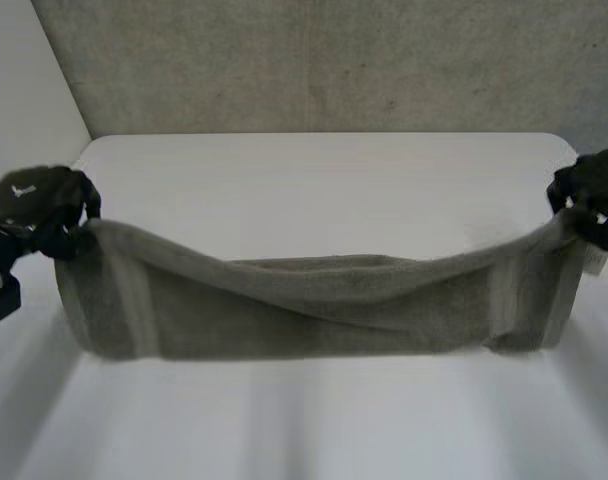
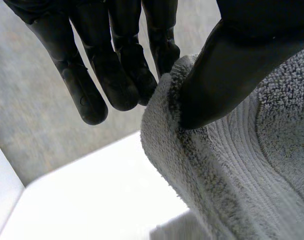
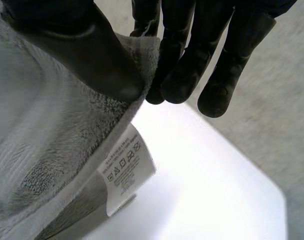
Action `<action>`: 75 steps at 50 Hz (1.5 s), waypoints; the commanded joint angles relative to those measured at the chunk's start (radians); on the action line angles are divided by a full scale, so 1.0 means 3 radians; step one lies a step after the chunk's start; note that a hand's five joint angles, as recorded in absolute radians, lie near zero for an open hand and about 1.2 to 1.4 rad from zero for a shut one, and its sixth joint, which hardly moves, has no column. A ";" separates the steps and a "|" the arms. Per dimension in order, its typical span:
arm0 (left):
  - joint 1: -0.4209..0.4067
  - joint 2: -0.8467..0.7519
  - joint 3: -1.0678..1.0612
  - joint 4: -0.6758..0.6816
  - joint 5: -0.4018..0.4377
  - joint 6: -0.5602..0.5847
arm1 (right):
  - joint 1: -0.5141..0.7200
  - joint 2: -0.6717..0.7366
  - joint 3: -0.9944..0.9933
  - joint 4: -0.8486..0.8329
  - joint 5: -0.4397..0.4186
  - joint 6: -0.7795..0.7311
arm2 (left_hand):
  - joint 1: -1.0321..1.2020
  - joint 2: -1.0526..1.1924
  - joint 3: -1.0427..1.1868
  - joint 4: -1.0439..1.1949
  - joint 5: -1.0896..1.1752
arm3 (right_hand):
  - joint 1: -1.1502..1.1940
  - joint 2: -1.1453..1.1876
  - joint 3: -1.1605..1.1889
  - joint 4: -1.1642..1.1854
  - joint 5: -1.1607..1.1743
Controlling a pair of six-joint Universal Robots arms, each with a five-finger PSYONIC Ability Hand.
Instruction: Fold the towel.
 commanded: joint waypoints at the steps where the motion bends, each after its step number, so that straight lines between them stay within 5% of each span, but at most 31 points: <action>1: -0.0172 -0.0882 0.0426 -0.0050 -0.0224 0.0463 | 0.0321 0.0679 -0.0228 -0.0162 0.0505 -0.0054 | 0.0145 0.0051 0.0045 0.0022 0.0116 | 0.0225 0.0251 0.0167 0.0204 0.0178; 9: -0.0296 -0.1460 0.0902 -0.0183 -0.0623 0.0489 | 0.0459 0.1216 -0.0448 -0.0423 0.0812 -0.0039 | 0.0145 0.0051 0.0045 0.0022 0.0116 | 0.0225 0.0251 0.0167 0.0204 0.0178; 26: -0.0536 -0.1814 0.1394 -0.0204 -0.0772 0.0484 | 0.0812 0.1809 -0.0837 -0.0832 0.1267 0.0018 | 0.0145 0.0051 0.0045 0.0022 0.0116 | 0.0225 0.0251 0.0167 0.0204 0.0178; 29: -0.0567 -0.1875 0.1445 -0.0214 -0.0808 0.0494 | 0.0873 0.1886 -0.0939 -0.0832 0.1344 0.0023 | -0.0549 -0.0642 -0.0648 -0.0671 -0.0577 | 0.0225 0.0251 0.0167 0.0204 0.0178; 30: -0.0572 -0.1891 0.1450 -0.0219 -0.0828 0.0494 | 0.0893 0.1911 -0.0975 -0.0832 0.1379 0.0023 | -0.1343 -0.1437 -0.1442 -0.1466 -0.1371 | -0.0585 -0.0559 -0.0643 -0.0606 -0.0633; 31: -0.0582 -0.1896 0.1450 -0.0224 -0.0848 0.0494 | 0.0904 0.1916 -0.0995 -0.0837 0.1410 0.0028 | -0.1933 -0.2026 -0.2032 -0.2055 -0.1961 | -0.2425 -0.2398 -0.2483 -0.2445 -0.2472; 32: -0.0582 -0.1896 0.1450 -0.0224 -0.0849 0.0494 | 0.0904 0.1916 -0.0995 -0.0837 0.1410 0.0028 | -0.1939 -0.2032 -0.2038 -0.2061 -0.1967 | -0.2443 -0.2417 -0.2501 -0.2464 -0.2490; 33: -0.0582 -0.1891 0.1455 -0.0244 -0.0874 0.0494 | 0.0914 0.1911 -0.1011 -0.0848 0.1425 0.0028 | -0.2132 -0.2226 -0.2231 -0.2255 -0.2160 | -0.3847 -0.3821 -0.3906 -0.3868 -0.3895; 37: -0.0582 -0.1870 0.1450 -0.0301 -0.0930 0.0500 | 0.0924 0.1860 -0.1011 -0.0883 0.1431 0.0033 | -0.2457 -0.2550 -0.2556 -0.2579 -0.2485 | -0.3847 -0.3821 -0.3906 -0.3868 -0.3895; 42: -0.0582 -0.1743 0.1450 -0.0418 -0.0971 0.0505 | 0.0950 0.1554 -0.0985 -0.0888 0.1431 0.0099 | -0.3795 -0.3888 -0.3894 -0.3917 -0.3823 | -0.3847 -0.3821 -0.3906 -0.3868 -0.3895; 51: -0.0577 -0.1385 0.1271 -0.0449 -0.0936 0.0500 | 0.0934 0.1088 -0.0689 -0.0853 0.1415 0.0135 | -0.3749 -0.3842 -0.3848 -0.3871 -0.3777 | -0.3847 -0.3821 -0.3906 -0.3868 -0.3895; 59: -0.0572 -0.0874 0.0689 -0.0398 -0.0915 0.0500 | 0.0904 0.0496 0.0322 -0.0740 0.1308 0.0054 | -0.3759 -0.3852 -0.3858 -0.3881 -0.3787 | -0.3847 -0.3821 -0.3906 -0.3868 -0.3895; 75: -0.0725 -0.0761 0.0417 -0.0286 -0.0910 0.0489 | 0.0899 0.0688 0.1239 -0.1502 0.1195 -0.0115 | -0.3739 -0.3832 -0.3838 -0.3862 -0.3767 | -0.3422 -0.3396 -0.3480 -0.3443 -0.3469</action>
